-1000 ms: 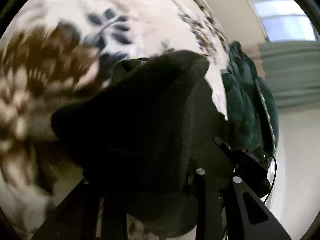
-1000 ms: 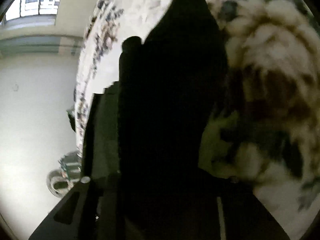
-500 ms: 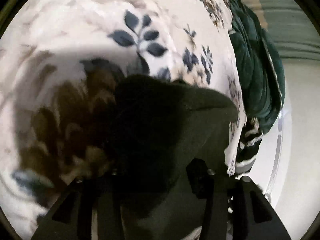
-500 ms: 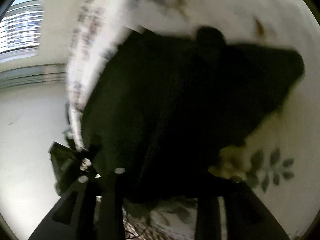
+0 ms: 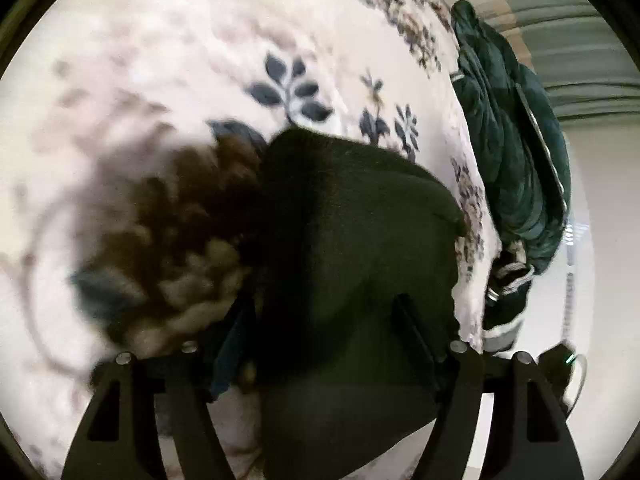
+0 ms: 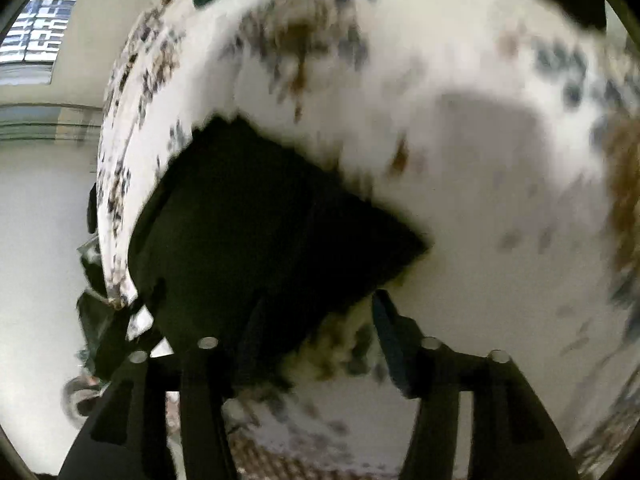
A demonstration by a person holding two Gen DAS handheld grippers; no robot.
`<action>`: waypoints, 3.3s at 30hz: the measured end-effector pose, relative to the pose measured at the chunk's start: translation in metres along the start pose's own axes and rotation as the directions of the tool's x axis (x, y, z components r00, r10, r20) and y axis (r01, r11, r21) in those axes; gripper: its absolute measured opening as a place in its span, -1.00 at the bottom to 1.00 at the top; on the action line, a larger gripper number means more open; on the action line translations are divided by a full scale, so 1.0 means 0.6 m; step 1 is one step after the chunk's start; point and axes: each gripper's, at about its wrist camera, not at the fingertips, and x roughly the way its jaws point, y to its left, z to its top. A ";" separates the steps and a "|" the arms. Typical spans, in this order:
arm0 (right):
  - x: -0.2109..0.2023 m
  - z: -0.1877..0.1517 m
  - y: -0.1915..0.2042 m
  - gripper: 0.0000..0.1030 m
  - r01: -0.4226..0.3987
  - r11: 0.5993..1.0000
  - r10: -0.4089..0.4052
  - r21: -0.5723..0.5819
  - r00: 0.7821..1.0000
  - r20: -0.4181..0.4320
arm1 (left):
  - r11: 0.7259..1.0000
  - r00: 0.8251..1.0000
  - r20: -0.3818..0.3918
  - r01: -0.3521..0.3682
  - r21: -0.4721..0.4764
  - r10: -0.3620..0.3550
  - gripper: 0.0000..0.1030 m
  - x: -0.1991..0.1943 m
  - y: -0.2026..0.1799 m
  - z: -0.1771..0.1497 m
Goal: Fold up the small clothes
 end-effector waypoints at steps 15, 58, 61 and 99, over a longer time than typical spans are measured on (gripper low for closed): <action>0.191 0.232 0.257 -0.85 0.089 0.885 -0.094 -0.457 0.995 0.012 | 0.998 0.977 0.204 -0.068 -0.002 0.067 -0.50 0.023 -0.012 0.078; 0.039 0.010 -0.105 0.02 -0.199 0.900 0.227 0.387 0.973 -0.027 | 0.967 0.969 -0.028 -0.244 0.066 0.247 0.22 0.001 -0.049 -0.148; 0.091 0.014 -0.076 0.02 -0.181 0.896 0.224 0.405 0.973 -0.059 | 0.969 0.969 -0.025 -0.244 0.050 0.245 0.22 0.004 -0.049 -0.153; 0.199 -0.003 0.036 -0.59 -0.447 0.875 0.448 0.187 0.893 0.037 | 0.991 0.974 0.185 0.121 0.050 -0.128 -0.57 0.030 -0.030 -0.011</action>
